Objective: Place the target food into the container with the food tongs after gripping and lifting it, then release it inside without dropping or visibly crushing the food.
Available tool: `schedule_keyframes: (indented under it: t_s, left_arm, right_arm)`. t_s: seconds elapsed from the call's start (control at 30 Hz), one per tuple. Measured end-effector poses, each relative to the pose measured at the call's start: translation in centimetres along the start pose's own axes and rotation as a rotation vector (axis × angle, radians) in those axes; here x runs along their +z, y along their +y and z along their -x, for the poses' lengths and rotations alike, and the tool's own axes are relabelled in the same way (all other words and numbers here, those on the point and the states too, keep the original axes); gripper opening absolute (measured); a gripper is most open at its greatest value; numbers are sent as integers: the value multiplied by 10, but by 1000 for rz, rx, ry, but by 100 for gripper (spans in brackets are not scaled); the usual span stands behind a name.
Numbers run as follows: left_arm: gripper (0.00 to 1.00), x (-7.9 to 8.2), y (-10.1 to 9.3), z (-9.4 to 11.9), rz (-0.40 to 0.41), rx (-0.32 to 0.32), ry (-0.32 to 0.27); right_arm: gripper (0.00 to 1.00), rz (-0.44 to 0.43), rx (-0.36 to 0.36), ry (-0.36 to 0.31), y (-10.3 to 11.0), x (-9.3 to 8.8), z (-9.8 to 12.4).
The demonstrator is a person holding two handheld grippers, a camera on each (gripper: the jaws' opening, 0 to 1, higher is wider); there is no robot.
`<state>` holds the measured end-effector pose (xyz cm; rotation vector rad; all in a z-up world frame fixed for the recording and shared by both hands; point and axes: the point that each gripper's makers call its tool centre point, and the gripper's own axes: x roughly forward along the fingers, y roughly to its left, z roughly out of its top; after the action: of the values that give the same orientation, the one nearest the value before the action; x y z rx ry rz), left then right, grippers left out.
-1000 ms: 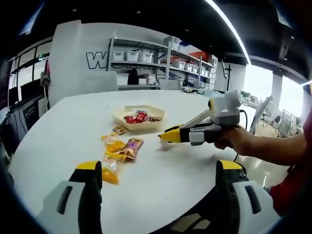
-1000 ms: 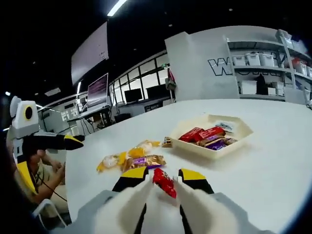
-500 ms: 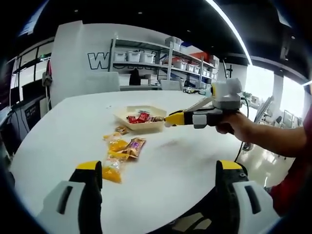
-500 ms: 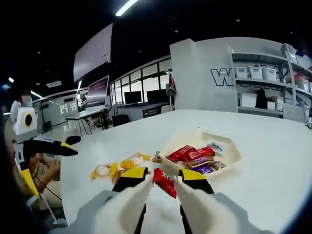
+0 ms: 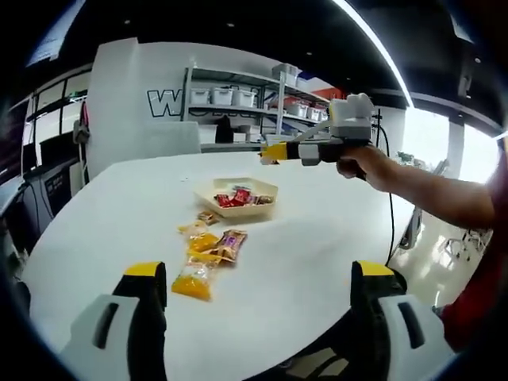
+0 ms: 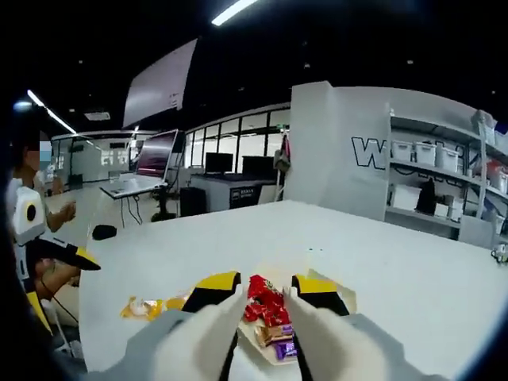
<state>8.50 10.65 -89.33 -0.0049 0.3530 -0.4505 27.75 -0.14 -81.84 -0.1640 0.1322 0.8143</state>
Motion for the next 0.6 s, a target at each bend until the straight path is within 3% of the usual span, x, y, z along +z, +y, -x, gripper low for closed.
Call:
schedule_keyframes:
  t_s: [0.2, 0.4, 0.6]
  left_arm:
    - [94, 3, 5, 3, 6, 14, -17]
    - [94, 2, 8, 4, 14, 24, -19]
    - [94, 9, 15, 10, 24, 43, -47]
  right_arm:
    - [20, 25, -13, -18, -12, 21, -7]
    - [20, 9, -22, -2, -24, 18, -19]
    - [21, 37, -43, -27, -32, 20, -24]
